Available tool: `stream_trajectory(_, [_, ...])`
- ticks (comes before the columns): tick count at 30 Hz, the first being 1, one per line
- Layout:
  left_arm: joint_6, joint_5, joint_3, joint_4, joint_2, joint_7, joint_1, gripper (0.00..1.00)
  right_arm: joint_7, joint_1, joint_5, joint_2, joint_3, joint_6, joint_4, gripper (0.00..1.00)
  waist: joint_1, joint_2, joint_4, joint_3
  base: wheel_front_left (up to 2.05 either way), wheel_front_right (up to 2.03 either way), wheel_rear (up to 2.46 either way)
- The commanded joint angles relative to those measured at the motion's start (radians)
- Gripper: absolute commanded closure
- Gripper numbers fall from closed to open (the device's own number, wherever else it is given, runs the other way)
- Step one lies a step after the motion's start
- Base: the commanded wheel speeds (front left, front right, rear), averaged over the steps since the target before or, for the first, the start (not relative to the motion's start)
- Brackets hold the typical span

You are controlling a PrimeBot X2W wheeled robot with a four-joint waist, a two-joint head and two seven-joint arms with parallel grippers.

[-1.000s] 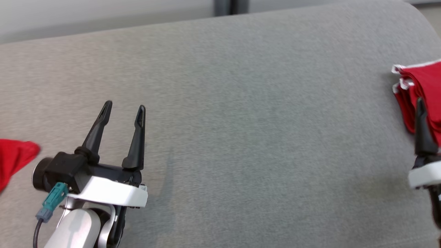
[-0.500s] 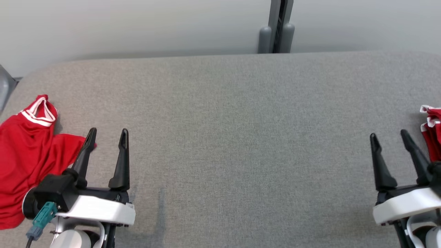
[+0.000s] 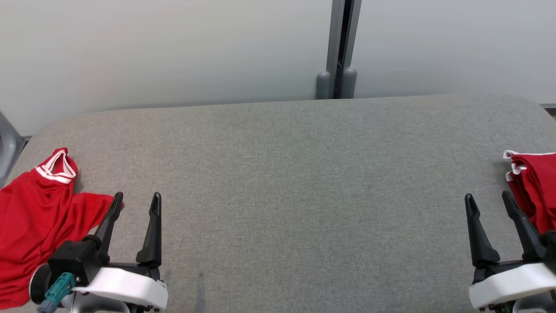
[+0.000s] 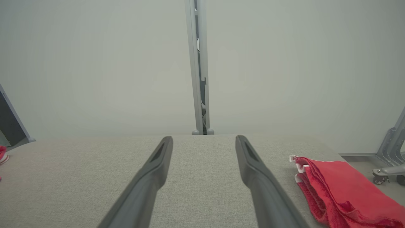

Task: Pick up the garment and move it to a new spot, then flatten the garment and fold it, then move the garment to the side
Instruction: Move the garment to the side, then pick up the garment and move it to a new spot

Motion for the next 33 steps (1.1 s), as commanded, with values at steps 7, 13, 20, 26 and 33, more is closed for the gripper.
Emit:
stream_trajectory(7, [0.016, -0.014, 0.0, -0.009, 0.013, 0.019, 0.033, 0.0, 0.014, 0.04, 0.017, 0.008, 0.0, 0.0, -0.041, 0.0, 0.0, -0.0001, -0.018, -0.028, 0.0, 0.0, 0.0])
stream_trajectory(13, [0.024, -0.016, 0.0, -0.015, 0.018, 0.026, 0.041, 0.0, 0.023, 0.051, 0.022, 0.012, 0.0, 0.0, -0.059, 0.0, 0.0, -0.0001, -0.017, -0.027, 0.0, 0.0, 0.0])
stream_trajectory(20, [0.029, -0.019, -0.001, -0.018, 0.023, 0.032, 0.042, 0.0, 0.022, 0.053, 0.028, 0.017, 0.001, 0.0, -0.057, 0.0, 0.0, -0.0001, -0.013, -0.026, 0.0, 0.0, 0.0])
stream_trajectory(26, [0.032, -0.02, -0.003, -0.021, 0.026, 0.033, 0.046, 0.0, 0.022, 0.053, 0.027, 0.019, 0.002, 0.0, -0.051, 0.0, 0.0, -0.0001, -0.013, -0.026, 0.0, 0.0, 0.0])
stream_trajectory(33, [0.039, -0.021, -0.003, -0.023, 0.03, 0.04, 0.044, 0.0, 0.021, 0.053, 0.029, 0.021, 0.002, 0.0, -0.047, 0.0, 0.0, -0.0001, -0.014, -0.024, 0.0, 0.0, 0.0])
